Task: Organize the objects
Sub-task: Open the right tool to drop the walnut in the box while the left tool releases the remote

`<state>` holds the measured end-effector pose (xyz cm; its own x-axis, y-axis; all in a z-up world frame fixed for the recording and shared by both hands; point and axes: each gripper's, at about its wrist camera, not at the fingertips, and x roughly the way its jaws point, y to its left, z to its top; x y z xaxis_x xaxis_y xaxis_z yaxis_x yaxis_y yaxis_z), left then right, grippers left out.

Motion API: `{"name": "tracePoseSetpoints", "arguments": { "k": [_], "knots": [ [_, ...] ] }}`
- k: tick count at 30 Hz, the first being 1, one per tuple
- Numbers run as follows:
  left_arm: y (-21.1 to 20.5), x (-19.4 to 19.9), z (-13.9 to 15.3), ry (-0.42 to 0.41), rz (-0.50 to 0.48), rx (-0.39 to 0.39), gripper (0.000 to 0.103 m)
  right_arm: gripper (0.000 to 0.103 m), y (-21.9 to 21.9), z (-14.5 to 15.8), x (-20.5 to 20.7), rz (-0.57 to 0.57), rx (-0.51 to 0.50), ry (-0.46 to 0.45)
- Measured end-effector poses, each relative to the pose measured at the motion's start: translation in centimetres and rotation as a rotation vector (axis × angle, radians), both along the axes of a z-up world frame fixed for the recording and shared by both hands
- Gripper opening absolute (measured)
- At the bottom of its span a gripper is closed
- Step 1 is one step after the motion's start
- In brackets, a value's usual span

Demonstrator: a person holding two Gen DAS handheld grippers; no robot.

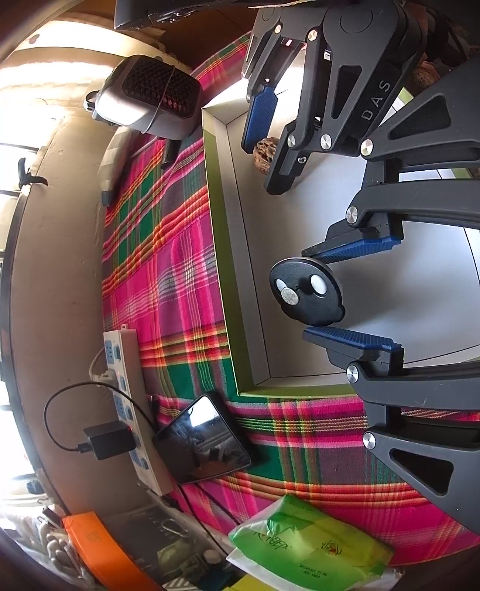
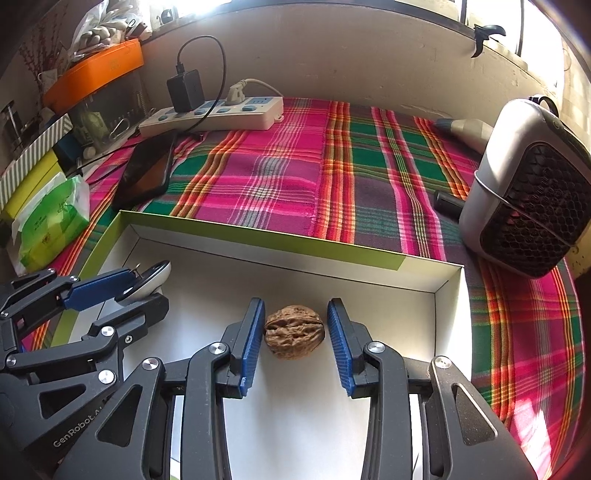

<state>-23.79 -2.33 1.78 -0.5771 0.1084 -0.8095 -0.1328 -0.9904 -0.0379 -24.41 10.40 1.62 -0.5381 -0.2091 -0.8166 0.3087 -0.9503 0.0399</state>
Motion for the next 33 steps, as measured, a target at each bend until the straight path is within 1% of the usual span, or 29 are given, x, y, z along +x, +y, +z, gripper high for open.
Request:
{"name": "tracePoseSetpoints", "arguments": {
  "k": [1,3,17,26,33],
  "knots": [
    [0.0,0.1,0.0,0.001,0.002,-0.001,0.033,0.05,0.0,0.0,0.0,-0.003,-0.004,0.0],
    [0.1,0.2,0.1,0.0,0.002,-0.004,0.033,0.051,0.2,0.0,0.1,-0.011,-0.009,-0.002],
    [-0.7,2.6,1.8,0.04,0.014,0.013,0.034,0.052,0.6,1.5,2.3,-0.027,-0.017,0.038],
    [-1.4,5.2,2.9,0.073,0.029,0.026,0.034,0.052,1.0,2.8,4.7,-0.031,-0.027,0.072],
    [-1.8,8.0,3.6,0.101,0.035,0.038,0.034,0.052,1.5,3.5,7.3,-0.032,-0.044,0.102]
  ]
}}
